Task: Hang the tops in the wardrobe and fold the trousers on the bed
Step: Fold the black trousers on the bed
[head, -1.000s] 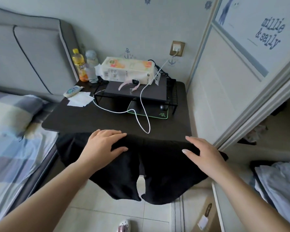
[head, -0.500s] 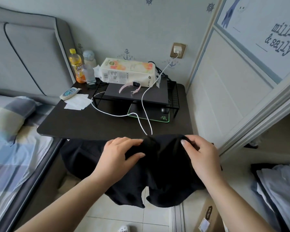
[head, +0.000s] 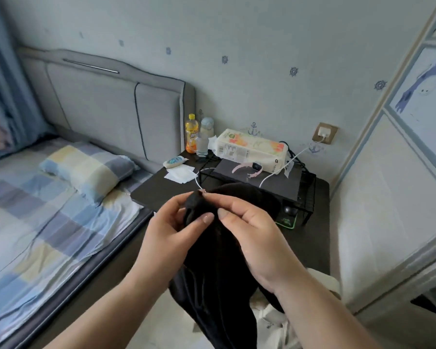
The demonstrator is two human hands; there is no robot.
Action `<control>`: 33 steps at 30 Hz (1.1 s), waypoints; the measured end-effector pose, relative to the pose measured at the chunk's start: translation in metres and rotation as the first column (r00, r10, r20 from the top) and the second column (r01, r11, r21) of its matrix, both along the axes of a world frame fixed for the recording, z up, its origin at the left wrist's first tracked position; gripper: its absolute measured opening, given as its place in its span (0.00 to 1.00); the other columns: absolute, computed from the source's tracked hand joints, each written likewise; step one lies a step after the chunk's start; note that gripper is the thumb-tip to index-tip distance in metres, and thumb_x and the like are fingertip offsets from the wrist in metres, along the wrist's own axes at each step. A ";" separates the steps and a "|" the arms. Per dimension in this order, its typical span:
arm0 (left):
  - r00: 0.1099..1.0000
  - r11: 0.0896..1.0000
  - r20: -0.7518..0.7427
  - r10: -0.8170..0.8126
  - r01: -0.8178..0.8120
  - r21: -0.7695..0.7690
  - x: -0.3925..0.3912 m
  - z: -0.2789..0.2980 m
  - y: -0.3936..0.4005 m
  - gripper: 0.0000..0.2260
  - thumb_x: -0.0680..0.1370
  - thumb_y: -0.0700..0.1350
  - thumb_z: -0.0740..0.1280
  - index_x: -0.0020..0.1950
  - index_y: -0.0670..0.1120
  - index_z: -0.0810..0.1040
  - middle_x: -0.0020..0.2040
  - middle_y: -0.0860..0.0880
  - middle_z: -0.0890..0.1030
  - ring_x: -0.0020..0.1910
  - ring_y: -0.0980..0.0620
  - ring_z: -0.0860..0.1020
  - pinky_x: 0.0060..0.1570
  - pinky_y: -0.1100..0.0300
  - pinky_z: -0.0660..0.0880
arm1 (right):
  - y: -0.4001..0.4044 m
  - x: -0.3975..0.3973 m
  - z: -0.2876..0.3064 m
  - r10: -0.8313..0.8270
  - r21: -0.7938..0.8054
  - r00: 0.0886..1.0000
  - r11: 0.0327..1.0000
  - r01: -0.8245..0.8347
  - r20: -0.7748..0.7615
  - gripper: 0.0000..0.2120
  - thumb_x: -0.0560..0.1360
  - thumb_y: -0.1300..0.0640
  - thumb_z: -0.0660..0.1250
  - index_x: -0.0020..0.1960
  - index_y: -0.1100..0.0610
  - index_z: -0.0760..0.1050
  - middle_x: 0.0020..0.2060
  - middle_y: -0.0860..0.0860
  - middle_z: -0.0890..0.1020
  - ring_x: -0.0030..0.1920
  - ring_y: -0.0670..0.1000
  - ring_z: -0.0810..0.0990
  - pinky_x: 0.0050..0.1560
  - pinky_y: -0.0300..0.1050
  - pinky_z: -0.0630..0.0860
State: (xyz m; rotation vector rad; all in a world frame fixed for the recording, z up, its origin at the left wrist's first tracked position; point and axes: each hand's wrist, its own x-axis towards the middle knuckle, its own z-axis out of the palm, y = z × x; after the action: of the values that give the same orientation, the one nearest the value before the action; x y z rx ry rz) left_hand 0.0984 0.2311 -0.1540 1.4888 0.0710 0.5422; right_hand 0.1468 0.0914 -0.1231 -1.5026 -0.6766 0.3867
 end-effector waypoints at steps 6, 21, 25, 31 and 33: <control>0.992 0.968 0.007 0.126 -0.122 -0.217 -0.033 0.019 0.030 0.12 0.69 0.48 0.74 0.52 0.49 0.83 0.49 0.42 0.84 0.50 0.44 0.83 0.48 0.53 0.80 | 0.027 -0.025 0.012 -0.002 -0.075 0.786 0.995 0.061 0.618 0.18 0.76 0.55 0.64 0.66 0.52 0.74 0.61 0.43 0.76 0.64 0.40 0.73 0.61 0.39 0.73; 0.849 0.856 0.209 0.485 -0.412 -0.311 -0.139 0.068 0.180 0.06 0.71 0.47 0.70 0.46 0.48 0.84 0.43 0.48 0.85 0.42 0.54 0.83 0.40 0.63 0.79 | 0.148 -0.066 -0.017 0.170 -0.288 0.840 0.958 -0.017 0.516 0.30 0.70 0.56 0.73 0.67 0.39 0.66 0.53 0.34 0.78 0.58 0.38 0.76 0.61 0.37 0.72; 0.812 0.823 0.181 0.554 -0.503 -0.263 -0.190 0.069 0.250 0.07 0.75 0.41 0.68 0.51 0.49 0.82 0.45 0.49 0.85 0.42 0.55 0.83 0.41 0.64 0.79 | 0.214 -0.092 0.012 0.059 -0.010 0.866 0.998 -0.063 0.496 0.25 0.70 0.66 0.71 0.54 0.36 0.76 0.49 0.33 0.81 0.52 0.34 0.78 0.53 0.26 0.71; 0.818 0.814 0.031 0.575 -0.567 -0.130 -0.254 0.052 0.342 0.16 0.76 0.31 0.64 0.63 0.43 0.77 0.50 0.46 0.85 0.44 0.56 0.82 0.42 0.67 0.78 | 0.350 -0.133 0.076 0.063 0.209 0.931 0.967 -0.146 0.360 0.21 0.66 0.71 0.64 0.44 0.45 0.80 0.39 0.40 0.84 0.44 0.39 0.81 0.48 0.31 0.74; 0.821 0.819 -0.019 0.571 -0.570 -0.065 -0.271 0.048 0.368 0.17 0.75 0.29 0.64 0.62 0.43 0.77 0.51 0.45 0.84 0.44 0.56 0.83 0.41 0.67 0.78 | 0.391 -0.152 0.087 0.165 0.158 0.933 0.962 -0.224 0.320 0.19 0.66 0.68 0.64 0.40 0.44 0.81 0.35 0.40 0.84 0.38 0.39 0.81 0.42 0.31 0.75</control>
State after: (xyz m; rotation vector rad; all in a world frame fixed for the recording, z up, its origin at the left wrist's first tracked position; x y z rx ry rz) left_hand -0.1729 0.5989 -0.1065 1.3906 0.5479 1.0158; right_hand -0.0051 0.4821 -0.0359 -1.3243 -1.0846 0.2325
